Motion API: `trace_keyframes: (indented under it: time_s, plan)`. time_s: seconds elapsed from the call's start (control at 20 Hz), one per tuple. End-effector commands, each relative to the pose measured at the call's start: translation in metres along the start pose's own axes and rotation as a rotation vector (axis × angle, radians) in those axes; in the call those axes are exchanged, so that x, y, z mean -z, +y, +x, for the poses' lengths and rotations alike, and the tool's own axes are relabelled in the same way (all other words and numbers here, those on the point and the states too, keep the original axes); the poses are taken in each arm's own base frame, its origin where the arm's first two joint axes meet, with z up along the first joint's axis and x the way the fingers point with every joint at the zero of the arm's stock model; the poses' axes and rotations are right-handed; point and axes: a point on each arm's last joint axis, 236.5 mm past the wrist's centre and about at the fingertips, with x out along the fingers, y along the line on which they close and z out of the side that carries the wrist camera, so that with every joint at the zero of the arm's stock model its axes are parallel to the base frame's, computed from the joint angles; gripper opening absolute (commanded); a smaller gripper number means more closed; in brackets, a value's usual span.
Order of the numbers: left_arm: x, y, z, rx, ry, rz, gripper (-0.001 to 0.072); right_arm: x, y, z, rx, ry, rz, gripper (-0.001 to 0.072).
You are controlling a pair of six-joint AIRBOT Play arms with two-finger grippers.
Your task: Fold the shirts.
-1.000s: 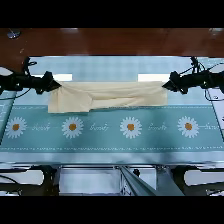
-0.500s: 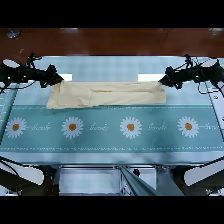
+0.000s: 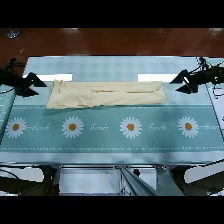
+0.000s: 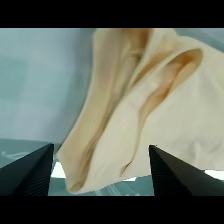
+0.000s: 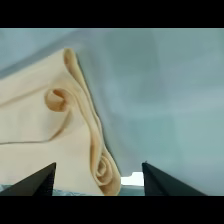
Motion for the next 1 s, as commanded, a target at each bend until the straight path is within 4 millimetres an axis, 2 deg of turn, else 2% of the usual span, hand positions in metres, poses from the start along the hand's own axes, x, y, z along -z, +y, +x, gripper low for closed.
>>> trace_keyframes:
  time_s: [0.0, 0.05, 0.2, 0.35, 0.45, 0.5, 0.55, 0.6, 0.65, 0.7, 0.8, 0.95]
  plan:
    - [0.011, 0.004, -0.026, 0.000, -0.201, -0.003, 0.0701, 0.018, -0.027, 0.016, 0.061, 0.055, 0.048, 0.0619]
    - [0.021, -0.012, -0.027, 0.047, -0.238, 0.020, 0.0701, 0.020, -0.022, 0.025, 0.042, 0.071, 0.053, 0.0619]
    - [0.064, -0.079, -0.028, 0.235, -0.254, 0.116, 0.0700, 0.026, 0.014, 0.053, -0.068, 0.111, 0.066, 0.0619]
    - [0.098, -0.125, -0.020, 0.317, -0.178, 0.197, 0.0700, 0.030, 0.037, 0.071, -0.078, 0.141, 0.019, 0.0618]
    - [0.105, -0.145, -0.010, 0.323, -0.176, 0.248, 0.0700, 0.037, 0.049, 0.081, -0.074, 0.169, 0.001, 0.0612]
    - [0.102, -0.154, -0.007, 0.322, -0.202, 0.265, 0.0699, 0.037, 0.054, 0.083, -0.074, 0.167, -0.015, 0.0465]
    - [0.099, -0.163, -0.004, 0.320, -0.231, 0.281, 0.0697, 0.034, 0.060, 0.080, -0.082, 0.158, -0.028, 0.0173]
    - [0.098, -0.172, -0.002, 0.327, -0.251, 0.294, 0.0662, 0.033, 0.067, 0.073, -0.095, 0.157, -0.066, 0.0030]
    - [0.100, -0.181, -0.001, 0.342, -0.257, 0.302, 0.0314, 0.031, 0.072, 0.062, -0.093, 0.142, -0.102, 0.0029]
    - [0.103, -0.190, 0.000, 0.358, -0.259, 0.309, 0.0036, 0.028, 0.073, 0.048, -0.072, 0.114, -0.133, 0.0029]
    - [0.114, -0.205, 0.004, 0.379, -0.242, 0.340, 0.0020, 0.031, 0.070, 0.014, 0.023, 0.060, -0.223, 0.0029]
    - [0.139, -0.237, 0.016, 0.402, -0.223, 0.421, 0.0019, 0.059, 0.079, -0.039, 0.084, -0.031, -0.321, 0.0029]
